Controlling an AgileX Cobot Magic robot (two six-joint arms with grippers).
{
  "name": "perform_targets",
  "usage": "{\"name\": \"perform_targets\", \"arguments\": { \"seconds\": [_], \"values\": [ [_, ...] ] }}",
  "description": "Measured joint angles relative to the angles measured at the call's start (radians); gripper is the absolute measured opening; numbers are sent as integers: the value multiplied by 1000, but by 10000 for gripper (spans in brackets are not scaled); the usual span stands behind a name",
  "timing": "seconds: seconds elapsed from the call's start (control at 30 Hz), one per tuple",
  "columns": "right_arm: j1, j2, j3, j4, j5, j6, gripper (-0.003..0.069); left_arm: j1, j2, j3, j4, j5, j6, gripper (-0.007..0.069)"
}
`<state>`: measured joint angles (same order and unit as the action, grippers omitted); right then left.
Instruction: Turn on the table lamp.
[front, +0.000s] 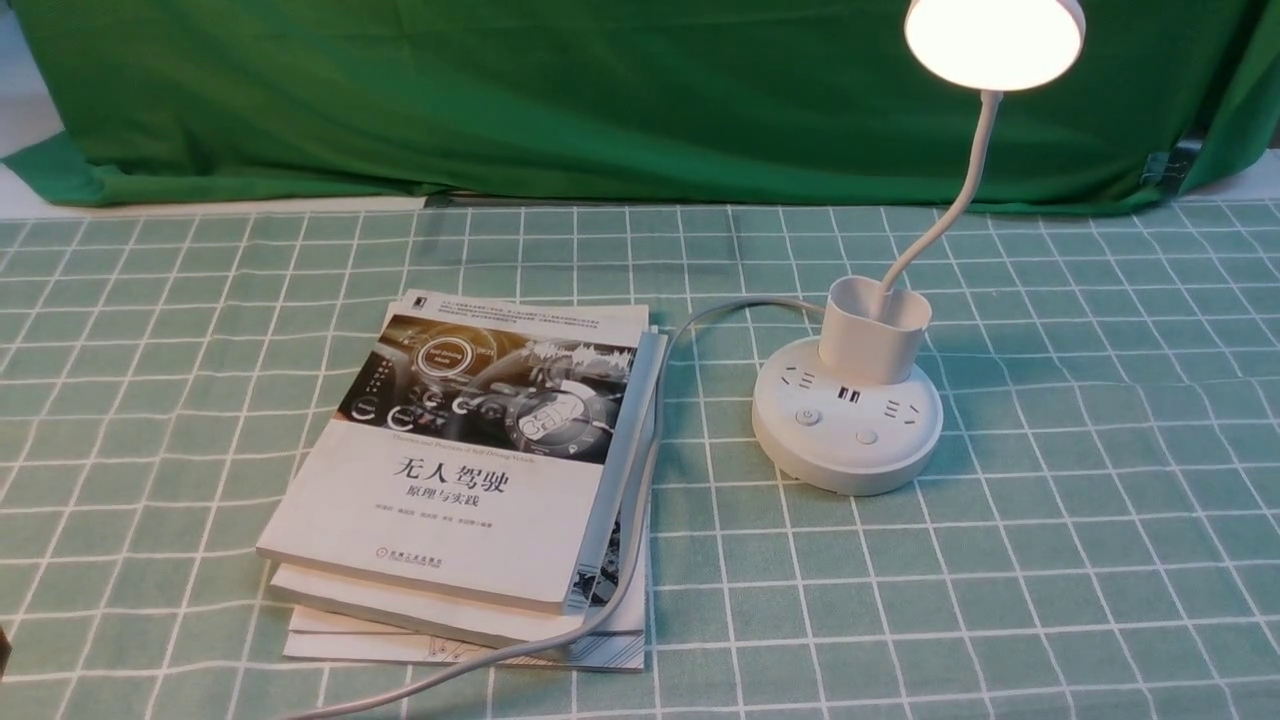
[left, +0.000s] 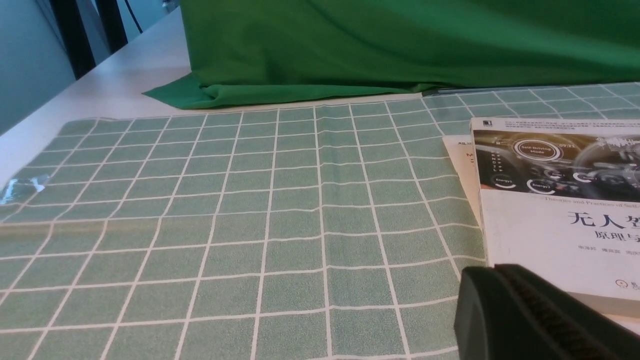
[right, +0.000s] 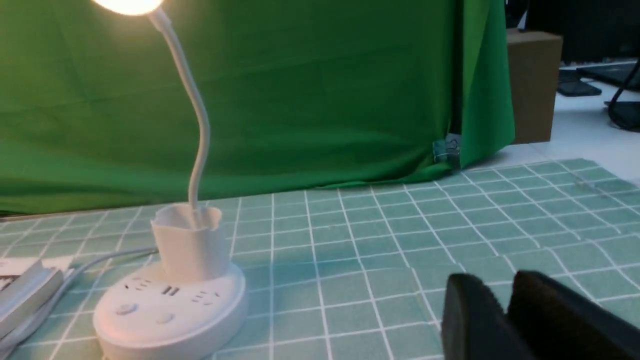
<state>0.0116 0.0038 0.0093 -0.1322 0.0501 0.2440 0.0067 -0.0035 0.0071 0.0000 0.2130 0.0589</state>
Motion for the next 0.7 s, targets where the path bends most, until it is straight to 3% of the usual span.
{"name": "perform_targets", "arguments": {
  "seconds": [0.3,0.7],
  "values": [
    [3,-1,1,47,157,0,182,0,0,0,0,0,0,21],
    [3,-1,1,49,171,0,201,0,0,0,0,0,0,21]
  ]
}}
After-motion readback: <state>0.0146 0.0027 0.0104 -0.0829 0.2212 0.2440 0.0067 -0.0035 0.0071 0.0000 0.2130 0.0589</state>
